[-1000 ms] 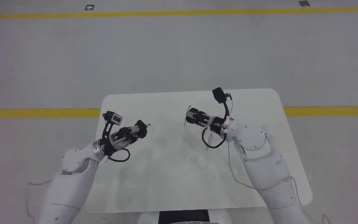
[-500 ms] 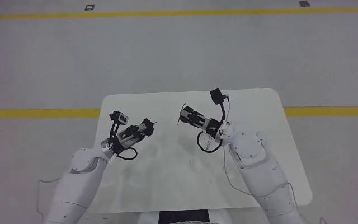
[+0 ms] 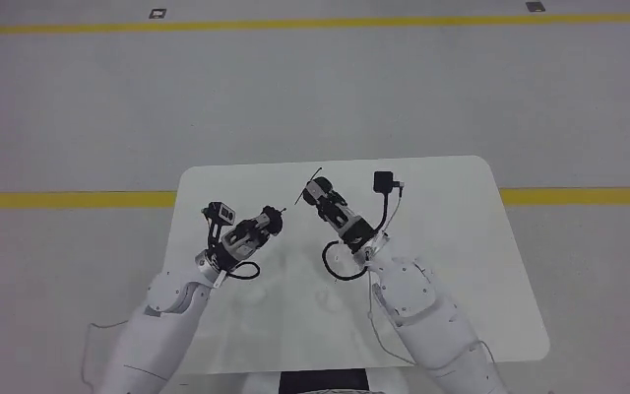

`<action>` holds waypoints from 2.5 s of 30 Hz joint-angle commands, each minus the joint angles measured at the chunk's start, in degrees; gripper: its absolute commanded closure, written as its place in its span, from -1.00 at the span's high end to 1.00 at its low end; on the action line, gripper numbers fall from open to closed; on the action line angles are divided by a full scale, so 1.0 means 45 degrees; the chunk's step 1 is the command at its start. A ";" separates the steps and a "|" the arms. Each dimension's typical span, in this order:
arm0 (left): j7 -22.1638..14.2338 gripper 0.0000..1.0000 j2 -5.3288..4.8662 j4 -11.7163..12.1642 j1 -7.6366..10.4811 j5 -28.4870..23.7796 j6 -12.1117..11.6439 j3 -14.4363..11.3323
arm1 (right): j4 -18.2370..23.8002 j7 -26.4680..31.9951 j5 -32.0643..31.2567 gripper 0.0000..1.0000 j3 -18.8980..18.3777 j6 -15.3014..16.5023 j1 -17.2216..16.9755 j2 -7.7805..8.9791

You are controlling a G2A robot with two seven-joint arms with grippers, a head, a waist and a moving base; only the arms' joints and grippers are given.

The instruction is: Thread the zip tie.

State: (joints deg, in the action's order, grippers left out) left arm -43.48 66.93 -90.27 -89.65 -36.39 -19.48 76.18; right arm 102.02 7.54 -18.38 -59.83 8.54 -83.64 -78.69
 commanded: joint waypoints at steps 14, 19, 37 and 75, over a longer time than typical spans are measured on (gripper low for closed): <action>0.0252 -1.00 0.0207 -0.0161 0.0066 0.0364 0.0158 0.0012 | -0.0030 -0.0910 -0.1910 -1.00 0.0408 0.0407 -0.0027 -0.0010; 0.0276 -1.00 0.0179 -0.0262 -0.0022 0.0222 0.0342 -0.0049 | -0.0147 -0.1767 -0.3574 -1.00 0.0728 0.0123 -0.0036 -0.0040; 0.0320 -1.00 0.0118 -0.0255 -0.0043 0.0305 0.0258 -0.0077 | -0.0478 -0.2468 -0.4337 -1.00 0.1034 0.0197 0.0023 -0.0122; 0.0320 -1.00 0.0118 -0.0255 -0.0043 0.0305 0.0258 -0.0077 | -0.0732 -0.3049 -0.6765 -1.00 0.1448 -0.0454 0.0122 -0.0293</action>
State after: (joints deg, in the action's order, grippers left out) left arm -42.04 67.47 -91.42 -89.85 -35.02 -18.32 75.84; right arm 98.80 -6.22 -48.75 -53.32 6.55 -83.12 -79.99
